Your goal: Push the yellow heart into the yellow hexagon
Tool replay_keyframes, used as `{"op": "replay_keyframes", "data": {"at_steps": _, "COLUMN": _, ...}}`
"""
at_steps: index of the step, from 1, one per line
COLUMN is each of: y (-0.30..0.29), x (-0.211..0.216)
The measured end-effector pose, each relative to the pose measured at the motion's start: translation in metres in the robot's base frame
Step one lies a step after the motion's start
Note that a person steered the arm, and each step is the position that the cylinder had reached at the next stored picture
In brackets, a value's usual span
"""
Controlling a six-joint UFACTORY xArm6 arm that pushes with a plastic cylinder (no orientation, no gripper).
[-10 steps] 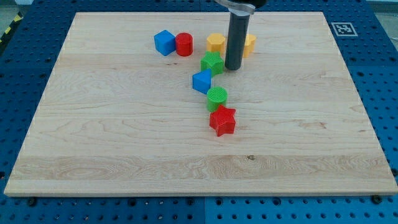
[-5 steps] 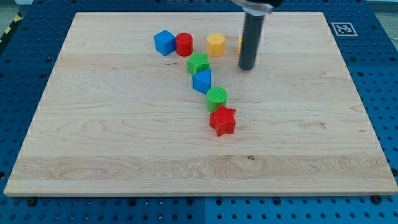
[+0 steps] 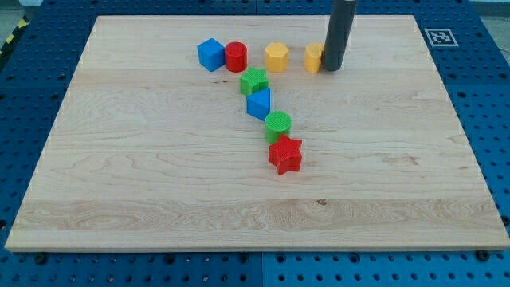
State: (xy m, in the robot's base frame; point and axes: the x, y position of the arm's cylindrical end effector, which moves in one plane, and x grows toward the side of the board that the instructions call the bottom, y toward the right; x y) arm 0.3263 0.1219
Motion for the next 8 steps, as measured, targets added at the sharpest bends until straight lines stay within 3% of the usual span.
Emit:
{"op": "replay_keyframes", "data": {"at_steps": 3, "y": 0.013, "x": -0.013}}
{"op": "replay_keyframes", "data": {"at_steps": 6, "y": -0.038, "x": -0.013}}
{"op": "replay_keyframes", "data": {"at_steps": 8, "y": -0.015, "x": -0.078}}
